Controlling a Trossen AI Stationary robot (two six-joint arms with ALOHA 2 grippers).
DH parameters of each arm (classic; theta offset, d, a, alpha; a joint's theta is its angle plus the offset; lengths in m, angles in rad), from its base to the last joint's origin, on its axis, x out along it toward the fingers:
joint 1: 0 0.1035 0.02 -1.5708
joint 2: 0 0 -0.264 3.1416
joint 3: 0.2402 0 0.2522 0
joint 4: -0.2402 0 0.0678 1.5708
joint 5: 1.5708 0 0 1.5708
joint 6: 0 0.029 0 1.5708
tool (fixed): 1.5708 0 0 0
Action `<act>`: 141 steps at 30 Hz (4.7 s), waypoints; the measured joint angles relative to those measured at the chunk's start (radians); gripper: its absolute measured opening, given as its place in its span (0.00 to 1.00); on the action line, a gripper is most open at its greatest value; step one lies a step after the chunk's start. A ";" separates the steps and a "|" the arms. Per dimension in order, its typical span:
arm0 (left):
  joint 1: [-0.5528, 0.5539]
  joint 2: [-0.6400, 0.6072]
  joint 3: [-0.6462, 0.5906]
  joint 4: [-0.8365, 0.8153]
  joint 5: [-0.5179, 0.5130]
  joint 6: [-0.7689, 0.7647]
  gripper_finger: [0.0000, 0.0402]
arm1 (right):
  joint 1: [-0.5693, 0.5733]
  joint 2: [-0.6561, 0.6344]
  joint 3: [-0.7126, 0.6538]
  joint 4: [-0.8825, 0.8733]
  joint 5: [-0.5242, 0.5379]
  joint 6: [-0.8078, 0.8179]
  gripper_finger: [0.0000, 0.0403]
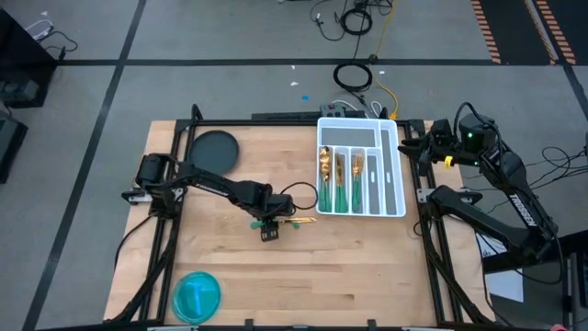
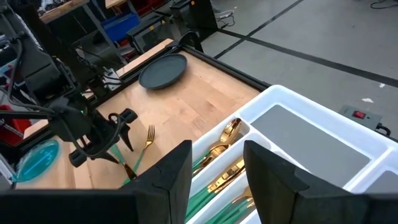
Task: Sort silverware
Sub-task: Put the green knife on the silverware organizer
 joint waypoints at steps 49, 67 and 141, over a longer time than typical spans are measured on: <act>-0.012 -0.376 -0.052 -0.156 -0.008 -0.469 0.05 | 0.000 0.000 0.000 0.002 0.001 0.017 0.35; -0.008 -0.396 0.012 -0.308 -0.242 -1.123 0.05 | 0.000 0.000 0.000 0.001 0.004 0.017 0.35; 0.256 0.003 0.443 0.321 -0.043 -0.962 0.04 | 0.000 0.000 0.000 0.001 0.003 -0.016 0.35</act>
